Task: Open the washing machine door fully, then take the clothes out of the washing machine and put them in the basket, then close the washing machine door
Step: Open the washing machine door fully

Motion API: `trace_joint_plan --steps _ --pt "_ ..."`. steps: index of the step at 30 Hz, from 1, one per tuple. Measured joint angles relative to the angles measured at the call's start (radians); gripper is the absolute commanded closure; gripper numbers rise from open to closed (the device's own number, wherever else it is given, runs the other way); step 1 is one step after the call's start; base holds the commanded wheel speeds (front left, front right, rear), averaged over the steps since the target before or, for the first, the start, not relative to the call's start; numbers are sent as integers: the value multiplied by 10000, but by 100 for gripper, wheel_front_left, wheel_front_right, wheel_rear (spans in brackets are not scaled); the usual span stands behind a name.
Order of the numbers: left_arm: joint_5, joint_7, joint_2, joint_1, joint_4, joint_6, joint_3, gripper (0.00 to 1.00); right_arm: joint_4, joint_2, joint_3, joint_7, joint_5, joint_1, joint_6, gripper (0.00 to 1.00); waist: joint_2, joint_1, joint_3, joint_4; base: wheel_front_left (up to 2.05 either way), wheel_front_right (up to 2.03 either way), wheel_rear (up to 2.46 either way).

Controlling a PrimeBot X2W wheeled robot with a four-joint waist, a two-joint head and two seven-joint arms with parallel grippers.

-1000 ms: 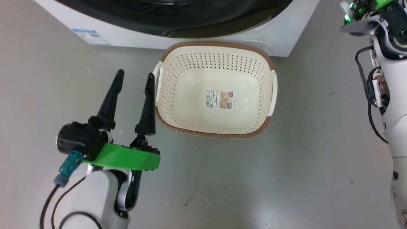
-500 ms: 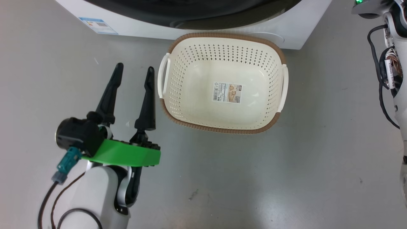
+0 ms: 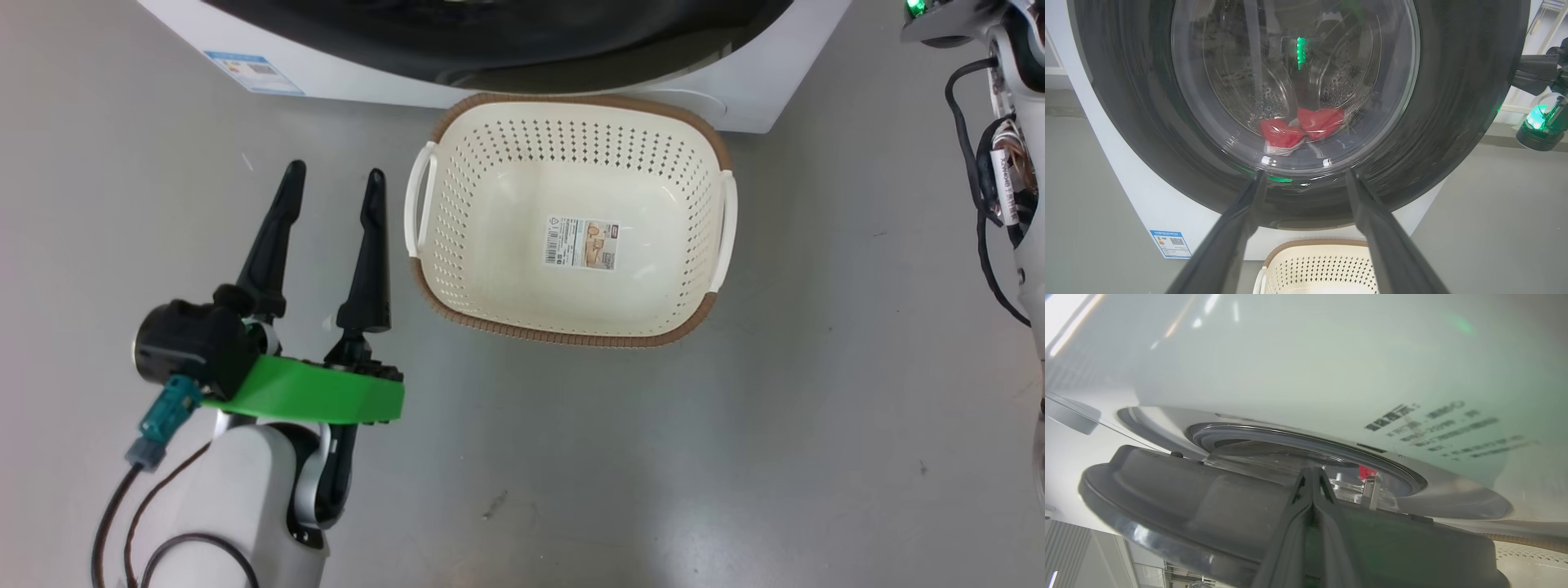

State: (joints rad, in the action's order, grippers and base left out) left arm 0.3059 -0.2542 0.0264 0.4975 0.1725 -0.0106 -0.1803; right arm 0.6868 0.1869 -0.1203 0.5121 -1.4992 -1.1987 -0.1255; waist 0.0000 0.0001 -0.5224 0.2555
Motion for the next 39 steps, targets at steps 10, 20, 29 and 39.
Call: trace_joint_plan --steps 10,20,29,39 --pt "-61 0 -6 0 92 -75 23 0 -270 -42 -117 167 -75 492 0 100 0 0 239 -105 0 0 0" --pt "-58 0 -6 -16 151 -73 36 0 -746 -151 -263 270 -107 1185 0 100 0 0 522 -174 0 0 0" --pt "-56 0 -6 -64 345 -63 6 0 -1220 -234 -449 339 -109 2065 0 100 0 0 944 -212 0 0 0" --pt "-73 0 -2 -592 575 -65 102 0 -1388 -520 -742 337 -184 3239 0 100 0 -1 1750 -291 0 0 0"
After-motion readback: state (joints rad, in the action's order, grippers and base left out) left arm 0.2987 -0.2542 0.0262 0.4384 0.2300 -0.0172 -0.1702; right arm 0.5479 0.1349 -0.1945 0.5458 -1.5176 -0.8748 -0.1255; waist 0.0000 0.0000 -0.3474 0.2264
